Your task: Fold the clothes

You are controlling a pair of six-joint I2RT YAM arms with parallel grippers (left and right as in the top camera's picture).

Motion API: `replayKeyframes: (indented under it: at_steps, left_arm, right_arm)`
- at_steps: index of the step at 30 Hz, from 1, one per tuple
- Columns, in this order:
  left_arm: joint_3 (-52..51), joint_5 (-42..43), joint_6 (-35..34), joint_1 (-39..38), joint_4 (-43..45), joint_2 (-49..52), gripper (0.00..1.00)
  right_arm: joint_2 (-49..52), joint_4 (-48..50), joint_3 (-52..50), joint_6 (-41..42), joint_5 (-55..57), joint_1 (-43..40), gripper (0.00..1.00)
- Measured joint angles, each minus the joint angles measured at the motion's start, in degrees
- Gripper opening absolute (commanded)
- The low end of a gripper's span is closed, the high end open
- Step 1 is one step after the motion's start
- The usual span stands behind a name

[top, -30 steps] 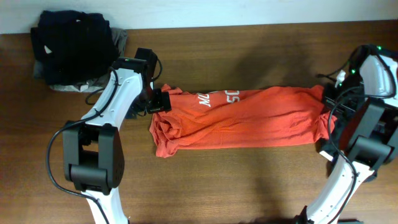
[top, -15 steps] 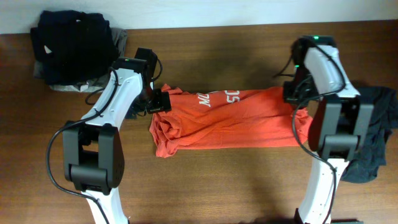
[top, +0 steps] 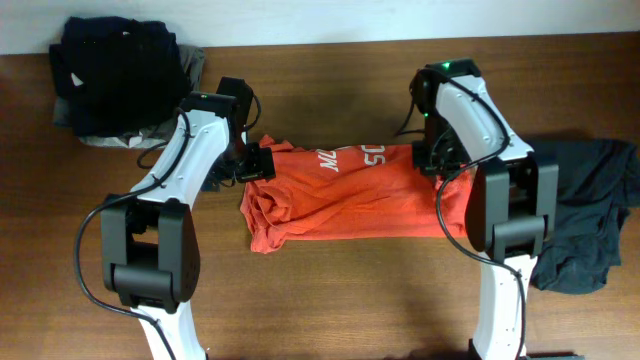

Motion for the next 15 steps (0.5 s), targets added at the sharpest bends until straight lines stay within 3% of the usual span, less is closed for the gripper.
replayKeyframes:
  at_steps: [2, 3, 5, 12, 14, 15]
  left_arm:
    - [0.00, 0.02, 0.00, 0.00, 0.00, 0.00, 0.99]
    - [0.00, 0.02, 0.00, 0.00, 0.00, 0.00, 0.99]
    - [0.00, 0.00, 0.00, 0.00, 0.00, 0.00, 0.99]
    - [0.00, 0.00, 0.00, 0.00, 0.00, 0.00, 0.99]
    - [0.00, 0.00, 0.00, 0.00, 0.04, 0.00, 0.99]
    - [0.00, 0.00, 0.00, 0.00, 0.02, 0.00, 0.99]
  right_arm:
    - [0.00, 0.00, 0.00, -0.02, -0.11, 0.79, 0.52]
    - [0.00, 0.00, 0.00, -0.09, -0.11, 0.98, 0.42]
    - [0.00, 0.00, 0.02, 0.17, -0.26, 1.33, 0.36]
    - [0.02, -3.96, 1.46, 0.00, 0.02, 0.98, 0.38]
    - [0.02, -4.68, 3.39, -0.02, 0.39, 0.31, 0.43]
    - [0.02, -4.70, 4.22, -0.11, 0.44, -0.09, 0.56]
